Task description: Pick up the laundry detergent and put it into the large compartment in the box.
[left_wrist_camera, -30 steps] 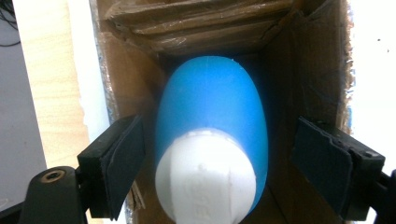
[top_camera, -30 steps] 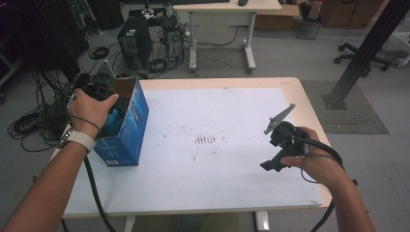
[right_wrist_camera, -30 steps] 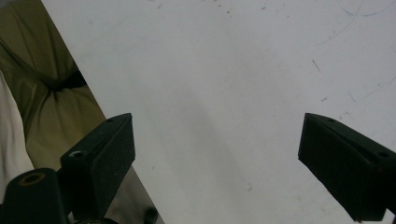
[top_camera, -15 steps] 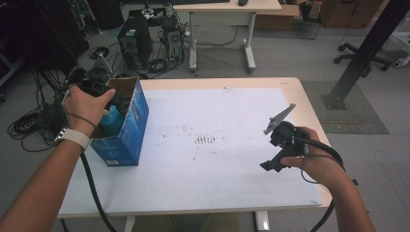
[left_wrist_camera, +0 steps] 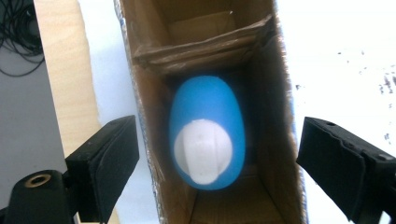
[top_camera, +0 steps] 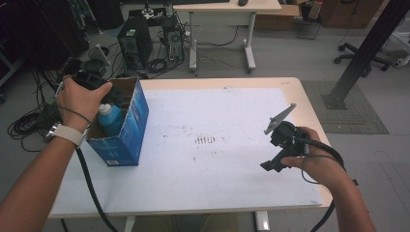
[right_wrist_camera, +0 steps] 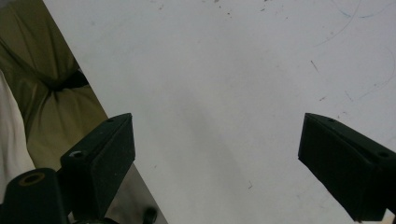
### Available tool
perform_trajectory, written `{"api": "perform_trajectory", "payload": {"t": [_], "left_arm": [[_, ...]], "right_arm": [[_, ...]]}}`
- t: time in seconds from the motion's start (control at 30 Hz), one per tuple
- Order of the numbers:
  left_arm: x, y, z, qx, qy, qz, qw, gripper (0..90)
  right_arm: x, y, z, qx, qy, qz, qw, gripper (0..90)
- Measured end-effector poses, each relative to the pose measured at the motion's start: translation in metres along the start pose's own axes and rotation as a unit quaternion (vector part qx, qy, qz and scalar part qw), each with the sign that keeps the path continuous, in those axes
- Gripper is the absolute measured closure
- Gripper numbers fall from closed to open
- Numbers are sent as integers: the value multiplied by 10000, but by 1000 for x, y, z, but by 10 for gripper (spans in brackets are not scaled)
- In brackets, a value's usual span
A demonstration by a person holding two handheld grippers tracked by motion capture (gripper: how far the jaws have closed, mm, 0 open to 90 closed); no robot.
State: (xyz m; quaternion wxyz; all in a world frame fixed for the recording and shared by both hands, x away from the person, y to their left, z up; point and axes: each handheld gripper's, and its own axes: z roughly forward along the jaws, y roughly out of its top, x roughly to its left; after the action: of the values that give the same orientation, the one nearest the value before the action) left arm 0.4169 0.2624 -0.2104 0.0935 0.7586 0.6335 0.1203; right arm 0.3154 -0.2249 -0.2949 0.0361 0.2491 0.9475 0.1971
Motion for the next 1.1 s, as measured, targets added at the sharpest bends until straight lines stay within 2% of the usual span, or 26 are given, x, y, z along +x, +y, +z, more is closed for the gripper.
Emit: {"api": "perform_trajectory", "payload": {"t": [0.27,0.3,0.73,0.9,1.1], "left_arm": [[-5,1,-14,-139,-80,189,9997,111],[-7,1,-16,-85,-42,225,9997,112],[-11,5,-32,-209,-213,252,9992,113],[-14,7,-38,-272,-267,395,9985,115],[-22,8,-48,-434,-350,687,9961,107]], "right_arm": [[0,2,0,8,6,-11,10000,110],[0,2,0,24,7,-13,10000,110],[0,4,0,53,5,-15,10000,110],[1,7,2,56,24,-50,10000,110],[1,9,2,63,22,-65,10000,110]]}}
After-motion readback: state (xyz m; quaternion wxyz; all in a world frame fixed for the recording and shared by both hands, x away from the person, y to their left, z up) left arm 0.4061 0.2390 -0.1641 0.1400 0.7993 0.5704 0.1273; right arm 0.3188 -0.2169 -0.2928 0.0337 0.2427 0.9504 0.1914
